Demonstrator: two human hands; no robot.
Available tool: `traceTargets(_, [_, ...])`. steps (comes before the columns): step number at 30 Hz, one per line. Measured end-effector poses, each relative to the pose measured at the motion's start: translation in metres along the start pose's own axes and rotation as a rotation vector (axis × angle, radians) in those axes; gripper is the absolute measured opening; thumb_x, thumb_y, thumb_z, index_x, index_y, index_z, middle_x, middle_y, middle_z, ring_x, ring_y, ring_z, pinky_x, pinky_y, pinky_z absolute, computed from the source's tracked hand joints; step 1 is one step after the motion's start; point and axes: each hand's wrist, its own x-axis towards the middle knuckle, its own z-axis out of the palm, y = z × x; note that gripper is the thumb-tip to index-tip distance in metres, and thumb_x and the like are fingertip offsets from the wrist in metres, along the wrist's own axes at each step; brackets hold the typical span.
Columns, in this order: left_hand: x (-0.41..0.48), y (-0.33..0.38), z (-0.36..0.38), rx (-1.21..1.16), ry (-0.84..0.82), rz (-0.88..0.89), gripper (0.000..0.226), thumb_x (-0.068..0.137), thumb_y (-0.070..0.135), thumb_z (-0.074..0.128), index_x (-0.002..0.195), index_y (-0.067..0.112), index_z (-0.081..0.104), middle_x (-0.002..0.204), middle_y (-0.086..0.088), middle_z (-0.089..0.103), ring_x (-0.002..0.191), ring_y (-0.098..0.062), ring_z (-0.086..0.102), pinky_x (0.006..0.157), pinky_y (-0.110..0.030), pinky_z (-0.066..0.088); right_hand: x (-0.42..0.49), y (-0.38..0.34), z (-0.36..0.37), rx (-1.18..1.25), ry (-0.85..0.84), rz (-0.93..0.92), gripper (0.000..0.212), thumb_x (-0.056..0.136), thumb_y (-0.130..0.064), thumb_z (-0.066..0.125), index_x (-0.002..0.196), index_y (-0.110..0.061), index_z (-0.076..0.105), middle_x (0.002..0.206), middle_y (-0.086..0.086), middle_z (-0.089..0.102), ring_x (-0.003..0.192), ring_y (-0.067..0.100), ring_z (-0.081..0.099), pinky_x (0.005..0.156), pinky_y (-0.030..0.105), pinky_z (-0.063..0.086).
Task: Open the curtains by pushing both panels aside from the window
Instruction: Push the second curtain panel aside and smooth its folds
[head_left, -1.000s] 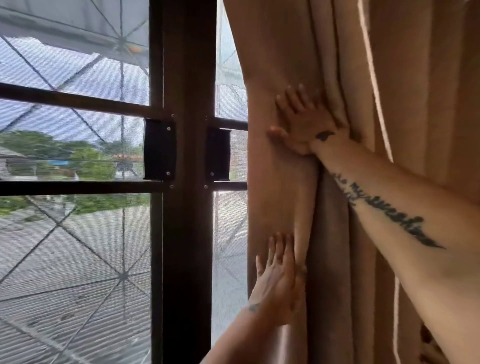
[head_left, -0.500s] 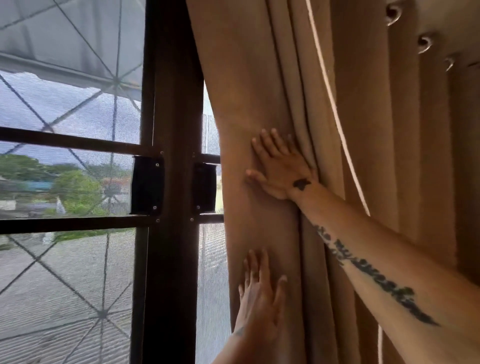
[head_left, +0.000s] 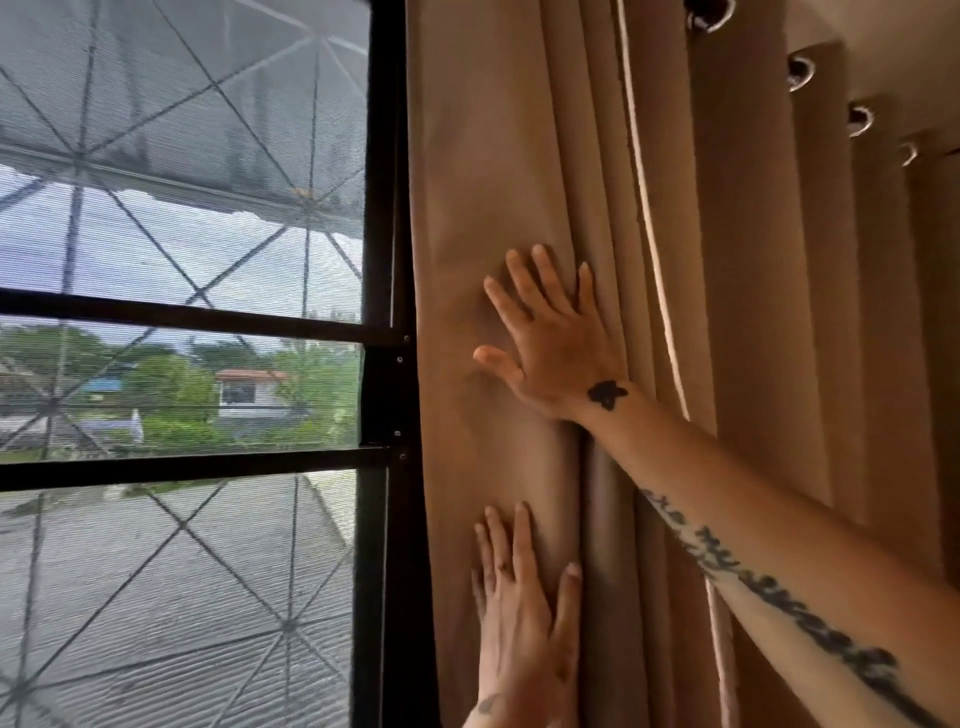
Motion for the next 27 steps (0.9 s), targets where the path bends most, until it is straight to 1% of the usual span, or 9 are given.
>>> traceTargets(2, [-0.008, -0.002, -0.012, -0.001, 0.011, 0.005, 0.107, 0.037, 0.092, -0.017, 0.127, 0.036, -0.030, 0.148, 0.012, -0.026, 0.132, -0.002, -0.028, 0.119, -0.037, -0.001, -0.003, -0.009, -0.004, 0.014, -0.007, 0.010, 0.071, 0.088, -0.058, 0.032, 0.146, -0.021, 0.016, 0.159, 0.008, 0.005, 0.146, 0.027, -0.007, 0.114, 0.051, -0.008])
traceTargets(4, [-0.015, -0.005, -0.021, -0.010, 0.016, 0.016, 0.110, 0.045, 0.094, -0.004, 0.132, 0.031, -0.028, 0.154, 0.006, -0.022, 0.133, -0.003, -0.027, 0.119, -0.035, -0.002, -0.007, -0.018, -0.008, 0.024, -0.042, 0.031, 0.071, 0.088, -0.058, 0.032, 0.146, -0.022, 0.015, 0.159, 0.008, 0.003, 0.146, 0.027, -0.008, 0.115, 0.049, -0.008])
traceTargets(6, [-0.021, -0.008, -0.030, -0.017, 0.020, 0.037, 0.111, 0.053, 0.090, 0.004, 0.143, 0.028, -0.017, 0.158, 0.000, -0.017, 0.134, -0.003, -0.024, 0.119, -0.035, -0.001, -0.011, -0.025, -0.012, 0.022, -0.087, 0.052, 0.070, 0.089, -0.056, 0.033, 0.147, -0.022, 0.012, 0.159, 0.008, 0.000, 0.146, 0.027, -0.010, 0.116, 0.048, -0.007])
traceTargets(8, [-0.026, -0.011, -0.038, -0.039, 0.016, 0.057, 0.115, 0.052, 0.092, 0.001, 0.147, 0.029, -0.007, 0.159, -0.002, -0.013, 0.136, -0.004, -0.021, 0.120, -0.036, 0.000, -0.016, -0.032, -0.015, 0.021, -0.116, 0.068, 0.071, 0.089, -0.056, 0.033, 0.147, -0.022, 0.010, 0.159, 0.008, -0.001, 0.145, 0.027, -0.011, 0.116, 0.047, -0.007])
traceTargets(12, [-0.036, -0.013, -0.053, -0.045, -0.035, 0.046, 0.087, 0.074, 0.069, 0.020, 0.148, 0.027, 0.000, 0.160, -0.005, -0.009, 0.145, -0.014, -0.014, 0.120, -0.038, 0.002, -0.030, -0.046, -0.023, 0.020, -0.182, 0.080, 0.070, 0.090, -0.056, 0.031, 0.147, -0.021, 0.010, 0.159, 0.008, -0.002, 0.145, 0.027, -0.012, 0.117, 0.048, -0.004])
traceTargets(16, [-0.052, -0.011, -0.066, 0.043, -0.103, 0.006, 0.072, 0.091, 0.053, 0.033, 0.148, 0.026, -0.001, 0.159, -0.009, -0.010, 0.146, -0.019, -0.012, 0.121, -0.042, 0.006, -0.041, -0.052, -0.044, 0.011, -0.224, 0.049, 0.070, 0.090, -0.057, 0.027, 0.147, -0.021, 0.007, 0.159, 0.008, -0.003, 0.145, 0.027, -0.012, 0.117, 0.047, -0.003])
traceTargets(19, [-0.064, -0.003, -0.075, 0.094, -0.121, -0.030, 0.071, 0.093, 0.050, 0.034, 0.148, 0.023, -0.003, 0.159, -0.011, -0.010, 0.146, -0.023, -0.011, 0.121, -0.047, 0.007, -0.047, -0.055, -0.059, 0.037, -0.267, 0.016, 0.070, 0.090, -0.057, 0.025, 0.147, -0.022, 0.006, 0.159, 0.007, -0.003, 0.145, 0.026, -0.013, 0.118, 0.049, -0.002])
traceTargets(23, [-0.085, 0.008, -0.080, 0.121, -0.132, -0.077, 0.079, 0.087, 0.059, 0.029, 0.148, 0.021, -0.004, 0.160, -0.008, -0.008, 0.146, -0.023, -0.013, 0.120, -0.050, 0.008, -0.061, -0.059, -0.080, 0.069, -0.331, -0.036, 0.069, 0.091, -0.057, 0.026, 0.147, -0.021, 0.008, 0.159, 0.006, -0.005, 0.145, 0.025, -0.014, 0.118, 0.050, 0.002])
traceTargets(27, [-0.112, 0.010, -0.082, 0.123, -0.137, -0.075, 0.074, 0.093, 0.052, 0.032, 0.148, 0.022, -0.007, 0.160, -0.005, -0.007, 0.145, -0.021, -0.015, 0.121, -0.047, 0.009, -0.080, -0.060, -0.097, 0.084, -0.360, -0.065, 0.069, 0.091, -0.057, 0.026, 0.147, -0.021, 0.009, 0.160, 0.005, -0.004, 0.146, 0.025, -0.011, 0.117, 0.053, 0.007])
